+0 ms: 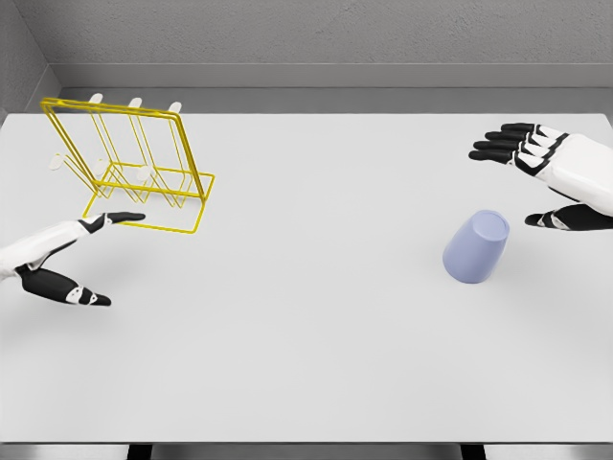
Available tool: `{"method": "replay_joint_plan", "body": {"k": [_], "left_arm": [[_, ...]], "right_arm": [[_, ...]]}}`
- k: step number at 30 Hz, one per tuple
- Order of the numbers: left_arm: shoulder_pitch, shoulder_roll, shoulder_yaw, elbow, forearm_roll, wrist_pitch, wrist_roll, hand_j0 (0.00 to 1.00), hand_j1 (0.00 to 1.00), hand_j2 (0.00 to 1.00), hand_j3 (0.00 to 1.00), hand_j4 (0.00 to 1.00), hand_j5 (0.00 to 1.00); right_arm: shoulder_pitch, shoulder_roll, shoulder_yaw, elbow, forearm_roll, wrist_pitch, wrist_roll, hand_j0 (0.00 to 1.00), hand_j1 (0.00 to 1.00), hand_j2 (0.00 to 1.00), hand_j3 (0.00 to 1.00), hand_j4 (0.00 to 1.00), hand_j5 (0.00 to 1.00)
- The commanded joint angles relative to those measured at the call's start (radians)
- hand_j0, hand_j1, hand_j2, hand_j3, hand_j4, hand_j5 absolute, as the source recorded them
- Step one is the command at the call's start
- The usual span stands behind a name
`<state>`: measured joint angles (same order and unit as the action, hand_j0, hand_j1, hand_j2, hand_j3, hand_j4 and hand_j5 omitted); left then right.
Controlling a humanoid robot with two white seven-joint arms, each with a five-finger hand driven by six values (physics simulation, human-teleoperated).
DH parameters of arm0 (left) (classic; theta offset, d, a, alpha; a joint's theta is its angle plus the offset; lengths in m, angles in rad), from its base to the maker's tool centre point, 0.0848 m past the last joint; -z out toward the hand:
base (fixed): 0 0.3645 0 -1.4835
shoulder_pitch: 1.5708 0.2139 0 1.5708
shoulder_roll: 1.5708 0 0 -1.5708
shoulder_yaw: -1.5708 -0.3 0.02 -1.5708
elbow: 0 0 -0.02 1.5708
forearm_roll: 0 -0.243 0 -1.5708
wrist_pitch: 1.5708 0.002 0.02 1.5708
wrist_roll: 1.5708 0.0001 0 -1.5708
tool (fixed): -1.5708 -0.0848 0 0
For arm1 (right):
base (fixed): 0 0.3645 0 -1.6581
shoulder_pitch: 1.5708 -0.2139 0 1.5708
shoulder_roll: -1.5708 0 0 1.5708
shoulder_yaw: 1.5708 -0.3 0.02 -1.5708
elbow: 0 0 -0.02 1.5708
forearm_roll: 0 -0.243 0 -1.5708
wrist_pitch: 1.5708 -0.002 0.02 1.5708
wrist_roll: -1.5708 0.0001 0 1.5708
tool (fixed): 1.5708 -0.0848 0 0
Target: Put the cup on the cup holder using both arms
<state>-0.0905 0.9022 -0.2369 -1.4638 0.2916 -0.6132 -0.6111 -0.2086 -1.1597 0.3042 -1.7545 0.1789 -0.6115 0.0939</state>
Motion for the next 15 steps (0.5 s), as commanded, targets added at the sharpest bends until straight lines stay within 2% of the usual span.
{"method": "replay_joint_plan", "body": {"k": [1,5,8,14,15], "left_arm": [[-0.005,0.004,-0.001,-0.006,-0.005,0.002,0.0,1.0,1.0,1.0,1.0,1.0,1.0],[-0.014,0.007,-0.004,-0.004,-0.012,0.002,0.0,1.0,1.0,1.0,1.0,1.0,1.0],[-0.014,0.007,-0.007,-0.006,-0.012,0.002,0.0,1.0,1.0,1.0,1.0,1.0,1.0],[-0.015,0.006,-0.022,-0.006,-0.012,0.002,0.0,1.0,1.0,1.0,1.0,1.0,1.0],[-0.015,0.006,-0.022,-0.003,-0.011,0.002,0.0,1.0,1.0,1.0,1.0,1.0,1.0]], "right_arm": [[0.0,-0.001,-0.002,0.0,-0.006,0.001,0.0,1.0,1.0,1.0,1.0,1.0,1.0],[0.002,-0.005,-0.002,0.001,-0.009,0.001,0.003,1.0,1.0,1.0,1.0,1.0,1.0],[0.0,-0.006,-0.008,0.001,-0.009,0.001,0.171,1.0,1.0,1.0,1.0,1.0,1.0],[-0.017,-0.005,-0.008,0.01,-0.006,0.001,0.217,1.0,1.0,1.0,1.0,1.0,1.0],[-0.032,-0.003,-0.008,0.01,-0.006,0.001,0.276,1.0,1.0,1.0,1.0,1.0,1.0]]}}
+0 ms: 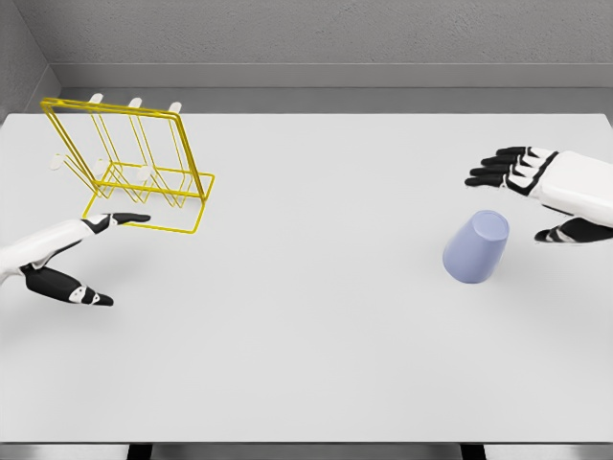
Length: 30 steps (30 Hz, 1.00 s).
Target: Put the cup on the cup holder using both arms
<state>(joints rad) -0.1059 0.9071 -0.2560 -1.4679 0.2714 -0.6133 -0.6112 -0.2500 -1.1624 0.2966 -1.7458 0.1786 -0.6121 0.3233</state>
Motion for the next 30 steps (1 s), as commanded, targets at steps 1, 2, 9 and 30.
{"method": "replay_joint_plan", "body": {"k": [1,2,9,30], "left_arm": [[0.0,0.009,-0.002,0.001,0.014,0.002,0.0,1.0,1.0,1.0,1.0,1.0,1.0],[0.0,0.012,-0.002,0.005,0.015,0.002,0.0,1.0,1.0,1.0,1.0,1.0,1.0],[0.002,0.004,0.0,0.015,0.017,0.002,0.0,1.0,1.0,1.0,1.0,1.0,1.0],[-0.002,-0.011,0.003,0.043,0.012,0.002,0.0,1.0,1.0,1.0,1.0,1.0,1.0]], "right_arm": [[-0.002,0.001,-0.001,0.0,-0.007,0.001,0.112,1.0,1.0,1.0,1.0,1.0,1.0],[-0.003,0.001,0.001,0.002,-0.007,0.001,0.154,1.0,1.0,1.0,1.0,1.0,1.0],[-0.172,0.052,0.108,0.002,-0.008,0.089,0.288,1.0,1.0,1.0,1.0,1.0,1.0],[-0.291,0.106,0.24,0.054,-0.005,0.198,0.288,1.0,1.0,1.0,1.0,1.0,1.0]]}}
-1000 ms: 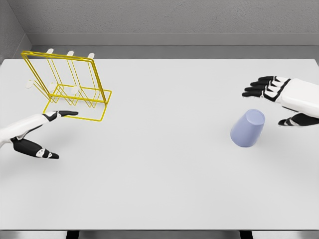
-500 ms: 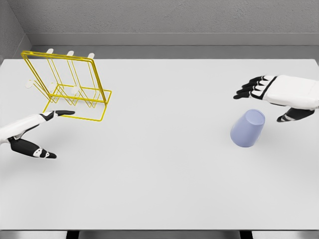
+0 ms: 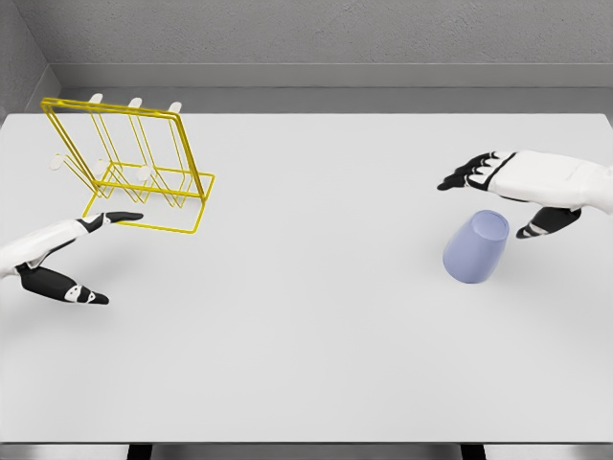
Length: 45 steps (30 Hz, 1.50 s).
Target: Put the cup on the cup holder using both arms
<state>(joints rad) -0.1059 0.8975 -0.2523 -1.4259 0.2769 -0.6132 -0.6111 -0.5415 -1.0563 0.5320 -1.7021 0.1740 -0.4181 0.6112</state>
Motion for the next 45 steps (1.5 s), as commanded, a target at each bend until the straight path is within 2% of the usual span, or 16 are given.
{"method": "replay_joint_plan", "body": {"k": [1,12,15,19,33,34,35,36,37,45], "left_arm": [[-0.002,-0.002,-0.001,0.001,0.004,0.002,0.0,1.0,1.0,1.0,1.0,1.0,1.0],[-0.002,-0.008,-0.004,-0.001,0.004,0.002,0.0,1.0,1.0,1.0,1.0,1.0,1.0],[-0.002,-0.012,-0.004,-0.002,0.002,0.002,0.0,1.0,1.0,1.0,1.0,1.0,1.0],[-0.002,-0.02,-0.007,-0.005,0.002,0.002,0.0,1.0,1.0,1.0,1.0,1.0,1.0],[0.0,-0.022,-0.007,-0.01,0.004,0.002,0.0,1.0,1.0,1.0,1.0,1.0,1.0],[0.0,-0.022,-0.007,-0.011,0.004,0.002,0.0,1.0,1.0,1.0,1.0,1.0,1.0],[0.0,-0.02,-0.007,-0.011,0.005,0.002,0.0,1.0,1.0,1.0,1.0,1.0,1.0],[0.0,-0.02,-0.007,-0.011,0.005,0.002,0.0,1.0,1.0,1.0,1.0,1.0,1.0],[0.0,-0.02,-0.007,-0.011,0.005,0.002,0.0,1.0,1.0,1.0,1.0,1.0,1.0],[-0.002,-0.02,-0.007,-0.013,0.005,0.002,0.0,1.0,1.0,1.0,1.0,1.0,1.0]], "right_arm": [[0.0,-0.001,0.02,0.015,-0.001,0.004,0.0,1.0,1.0,1.0,1.0,1.0,1.0],[-0.002,0.019,0.111,0.035,0.001,0.004,0.0,1.0,1.0,1.0,1.0,1.0,1.0],[-0.034,0.027,0.112,0.07,0.001,0.004,0.0,1.0,1.0,1.0,1.0,1.0,1.0],[-0.058,0.047,0.16,0.105,0.001,0.004,0.0,1.0,1.0,1.0,1.0,1.0,1.0],[-0.058,0.047,0.187,0.125,0.001,0.004,0.0,1.0,1.0,1.0,1.0,1.0,1.0],[-0.058,0.047,0.189,0.125,-0.001,0.004,0.0,0.96,0.96,0.96,0.96,0.96,0.96],[-0.058,0.047,0.189,0.125,-0.001,0.004,0.0,0.76,0.76,0.76,0.76,0.76,0.76],[-0.058,0.047,0.189,0.125,-0.001,0.004,0.0,0.63,0.63,0.63,0.63,0.63,0.63],[-0.058,0.047,0.189,0.125,0.001,0.004,0.0,0.57,0.57,0.57,0.57,0.57,0.57],[-0.058,0.047,0.189,0.116,0.001,0.004,0.0,0.56,0.56,0.56,0.56,0.56,0.56]]}}
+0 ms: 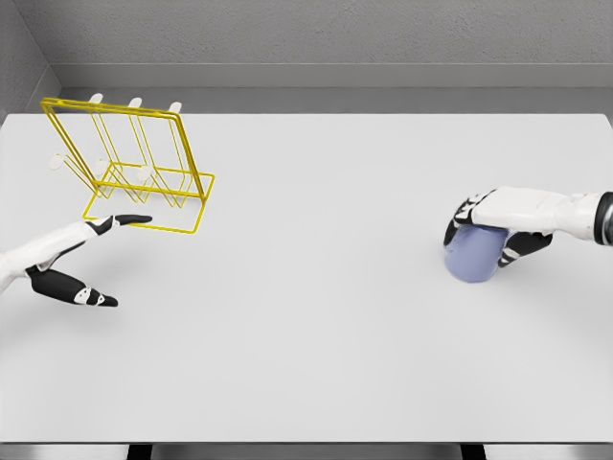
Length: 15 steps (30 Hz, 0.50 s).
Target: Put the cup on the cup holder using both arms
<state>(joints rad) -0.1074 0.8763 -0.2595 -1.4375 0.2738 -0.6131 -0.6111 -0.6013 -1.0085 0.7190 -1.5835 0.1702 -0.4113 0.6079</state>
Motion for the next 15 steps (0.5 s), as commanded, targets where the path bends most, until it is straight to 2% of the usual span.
{"method": "replay_joint_plan", "body": {"k": [1,9,15], "left_arm": [[0.002,0.001,0.0,-0.001,0.008,0.002,0.0,1.0,1.0,1.0,1.0,1.0,1.0],[0.002,0.004,0.0,-0.001,0.008,0.002,0.0,1.0,1.0,1.0,1.0,1.0,1.0],[0.002,0.006,0.0,-0.001,0.008,0.002,0.0,1.0,1.0,1.0,1.0,1.0,1.0]], "right_arm": [[0.0,-0.001,0.002,-0.004,0.005,-0.003,0.003,0.56,0.56,0.56,0.56,0.56,0.56],[-0.021,-0.002,-0.007,-0.015,0.003,-0.004,0.003,0.56,0.56,0.56,0.56,0.56,0.56],[-0.046,-0.013,-0.012,-0.058,0.0,-0.004,0.003,0.56,0.56,0.56,0.56,0.56,0.56]]}}
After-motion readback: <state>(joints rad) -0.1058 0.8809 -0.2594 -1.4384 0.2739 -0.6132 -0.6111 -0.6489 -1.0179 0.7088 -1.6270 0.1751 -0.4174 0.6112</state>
